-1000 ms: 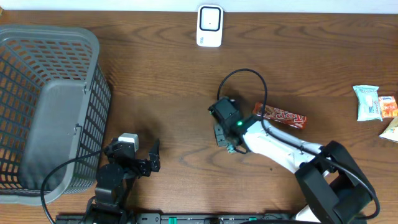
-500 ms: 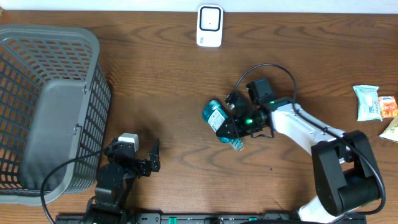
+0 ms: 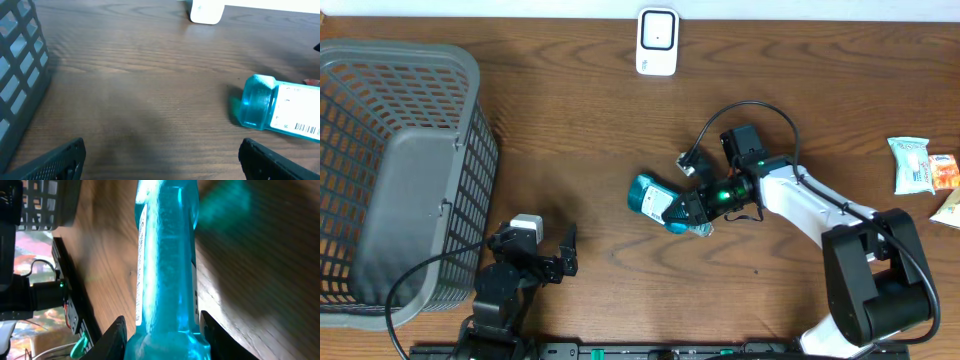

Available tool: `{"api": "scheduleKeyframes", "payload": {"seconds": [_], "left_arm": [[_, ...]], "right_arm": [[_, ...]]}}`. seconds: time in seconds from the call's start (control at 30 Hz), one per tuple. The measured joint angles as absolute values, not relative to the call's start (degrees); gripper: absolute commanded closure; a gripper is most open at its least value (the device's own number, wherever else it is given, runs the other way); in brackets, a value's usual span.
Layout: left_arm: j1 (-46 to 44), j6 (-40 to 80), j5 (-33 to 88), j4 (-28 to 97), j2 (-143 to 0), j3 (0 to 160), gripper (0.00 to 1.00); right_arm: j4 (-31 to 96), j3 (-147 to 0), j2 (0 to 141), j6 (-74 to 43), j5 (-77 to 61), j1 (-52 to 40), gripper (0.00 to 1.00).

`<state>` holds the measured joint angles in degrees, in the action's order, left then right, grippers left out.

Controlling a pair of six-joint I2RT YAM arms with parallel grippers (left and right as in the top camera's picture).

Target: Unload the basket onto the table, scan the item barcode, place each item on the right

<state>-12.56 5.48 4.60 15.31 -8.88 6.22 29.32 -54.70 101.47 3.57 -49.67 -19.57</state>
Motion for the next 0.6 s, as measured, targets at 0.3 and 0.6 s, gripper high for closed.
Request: {"api": "scheduleKeyframes", "payload": {"seconds": [0.3,0.6], "left_arm": [[-12.56,5.48,4.6,15.31,-8.88,6.22,0.02],[-12.56,5.48,4.6,15.31,-8.88,6.22,0.02]], "right_arm": [[29.26,-54.7,101.49,-2.72,-31.42,-24.18,0.99],[27.35,-55.35,101.32,-11.77,-4.38,-40.66,0.59]]}}
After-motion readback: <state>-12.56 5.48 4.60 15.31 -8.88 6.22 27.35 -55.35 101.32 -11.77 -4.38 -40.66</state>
